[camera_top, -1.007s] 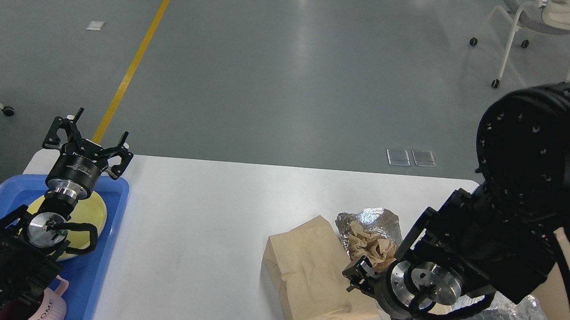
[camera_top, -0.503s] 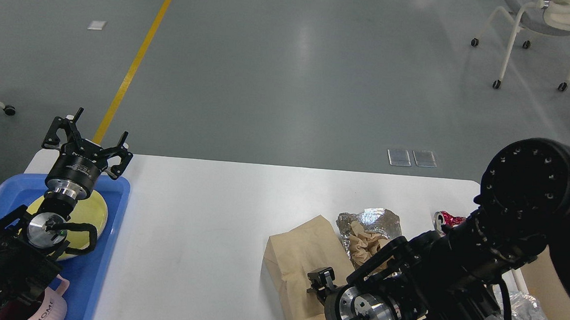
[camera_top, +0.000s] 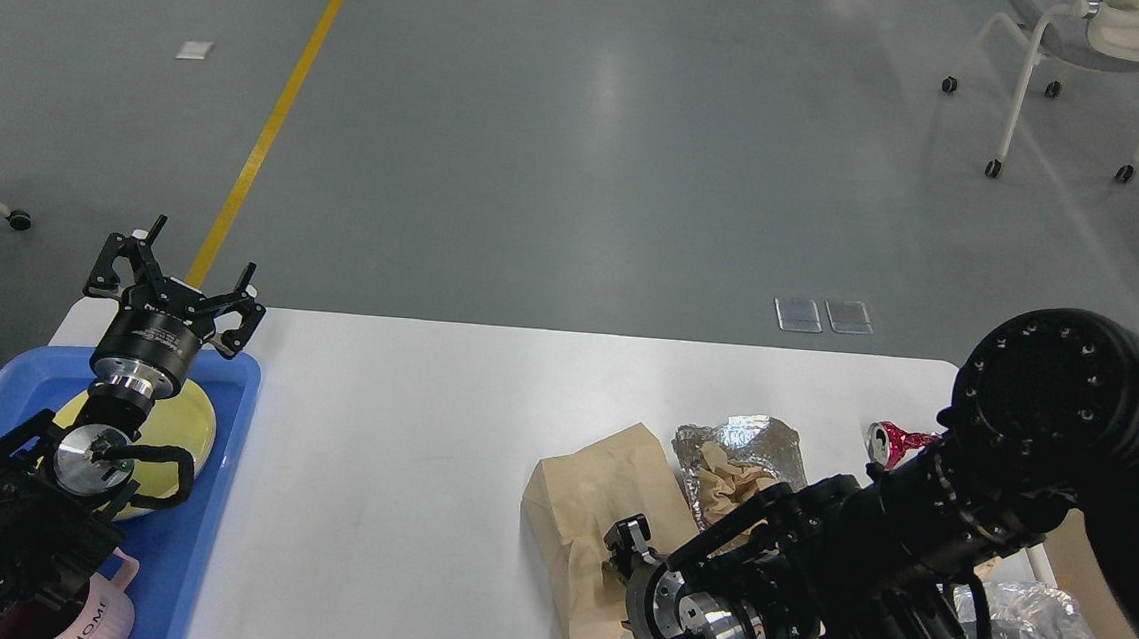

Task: Tidy desktop
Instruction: 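Lower the right gripper onto the brown paper bag and grasp it, then lift the paper bag and drop it into the white bin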

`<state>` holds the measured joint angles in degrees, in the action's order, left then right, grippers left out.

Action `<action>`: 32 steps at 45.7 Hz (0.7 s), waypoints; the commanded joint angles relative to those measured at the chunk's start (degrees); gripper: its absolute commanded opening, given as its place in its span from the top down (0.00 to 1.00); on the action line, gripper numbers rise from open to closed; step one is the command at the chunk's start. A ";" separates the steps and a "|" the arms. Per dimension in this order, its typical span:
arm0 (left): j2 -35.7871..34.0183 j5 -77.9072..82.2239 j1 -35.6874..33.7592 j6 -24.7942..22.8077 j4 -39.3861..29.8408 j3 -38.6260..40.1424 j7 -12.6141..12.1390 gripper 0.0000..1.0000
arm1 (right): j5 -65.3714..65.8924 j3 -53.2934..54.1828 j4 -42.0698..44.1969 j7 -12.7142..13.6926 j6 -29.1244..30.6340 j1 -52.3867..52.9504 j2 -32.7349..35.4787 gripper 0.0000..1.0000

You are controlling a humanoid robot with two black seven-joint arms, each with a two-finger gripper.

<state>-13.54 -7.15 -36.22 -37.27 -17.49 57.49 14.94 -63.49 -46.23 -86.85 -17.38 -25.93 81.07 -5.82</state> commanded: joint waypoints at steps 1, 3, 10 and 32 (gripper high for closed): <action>0.00 0.03 0.01 0.00 0.00 -0.01 0.00 0.02 | 0.03 0.09 -1.30 -0.11 -0.26 0.31 -0.07 1.00; 0.00 0.03 0.01 0.00 0.00 0.07 0.00 0.02 | 0.20 0.00 -2.79 -0.11 0.18 1.01 -0.07 1.00; 0.00 -0.06 0.01 0.00 0.00 -0.01 0.00 0.02 | 6.35 -0.09 -10.61 -0.02 0.27 4.43 0.55 1.00; 0.00 0.03 0.01 0.00 0.00 -0.01 0.00 0.02 | 18.81 -9.40 -13.15 0.94 41.21 40.02 11.70 1.00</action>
<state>-13.54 -7.14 -36.22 -37.27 -17.49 57.48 14.94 -51.67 -50.75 -100.02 -16.55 2.36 109.46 2.91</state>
